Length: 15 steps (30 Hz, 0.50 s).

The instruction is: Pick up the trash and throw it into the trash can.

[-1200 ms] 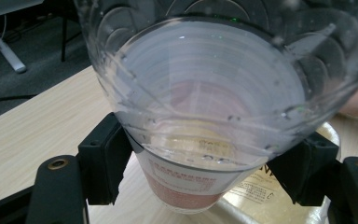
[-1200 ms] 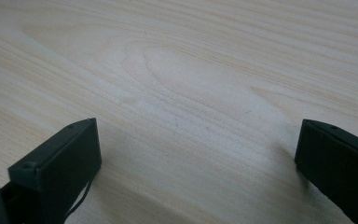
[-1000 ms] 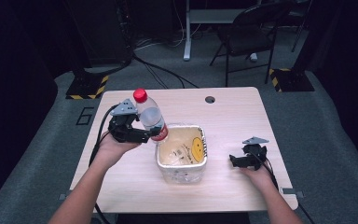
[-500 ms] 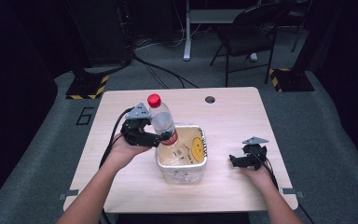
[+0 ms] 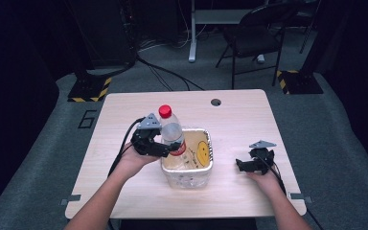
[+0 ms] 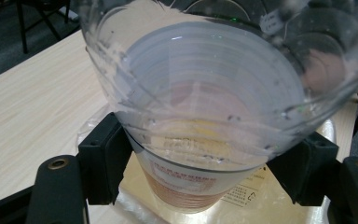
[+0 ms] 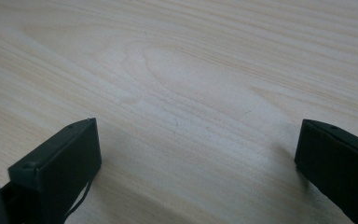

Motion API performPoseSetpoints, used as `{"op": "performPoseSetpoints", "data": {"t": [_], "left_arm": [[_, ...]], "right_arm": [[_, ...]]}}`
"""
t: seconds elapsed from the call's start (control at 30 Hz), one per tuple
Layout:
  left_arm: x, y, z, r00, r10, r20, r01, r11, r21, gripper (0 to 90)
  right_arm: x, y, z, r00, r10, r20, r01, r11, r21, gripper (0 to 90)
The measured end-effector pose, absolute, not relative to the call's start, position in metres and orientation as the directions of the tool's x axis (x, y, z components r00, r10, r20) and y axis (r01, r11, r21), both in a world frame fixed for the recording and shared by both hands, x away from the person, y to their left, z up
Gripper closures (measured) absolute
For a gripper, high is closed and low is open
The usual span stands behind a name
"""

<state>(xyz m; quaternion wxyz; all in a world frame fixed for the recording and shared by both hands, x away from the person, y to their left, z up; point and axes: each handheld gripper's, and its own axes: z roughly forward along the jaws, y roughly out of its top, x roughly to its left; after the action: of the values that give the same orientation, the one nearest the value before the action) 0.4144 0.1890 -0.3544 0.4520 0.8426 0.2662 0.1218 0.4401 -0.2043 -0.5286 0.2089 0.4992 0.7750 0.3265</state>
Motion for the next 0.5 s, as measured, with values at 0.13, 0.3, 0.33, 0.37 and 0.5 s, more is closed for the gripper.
{"op": "performPoseSetpoints", "data": {"t": [0.13,0.3,0.33,0.37,0.5], "left_arm": [[0.415,0.185,-0.362,0.834,0.550,-0.032,0.338,-0.463,0.819,27.2],[0.416,0.179,-0.371,0.837,0.546,-0.034,0.343,-0.476,0.809,27.2],[0.416,0.178,-0.373,0.837,0.546,-0.030,0.342,-0.481,0.807,27.2],[0.416,0.178,-0.374,0.838,0.544,-0.028,0.343,-0.486,0.804,27.2],[0.416,0.174,-0.381,0.842,0.539,-0.023,0.343,-0.502,0.794,27.2]], "right_arm": [[0.440,-0.204,-0.529,-0.412,0.911,0.004,0.639,0.285,0.715,0.0],[0.440,-0.204,-0.529,-0.411,0.912,0.005,0.639,0.284,0.714,0.0],[0.440,-0.204,-0.529,-0.411,0.912,0.005,0.639,0.284,0.715,0.0],[0.440,-0.204,-0.529,-0.411,0.912,0.004,0.639,0.285,0.715,0.0],[0.440,-0.204,-0.529,-0.411,0.912,0.005,0.639,0.284,0.715,0.0]]}}
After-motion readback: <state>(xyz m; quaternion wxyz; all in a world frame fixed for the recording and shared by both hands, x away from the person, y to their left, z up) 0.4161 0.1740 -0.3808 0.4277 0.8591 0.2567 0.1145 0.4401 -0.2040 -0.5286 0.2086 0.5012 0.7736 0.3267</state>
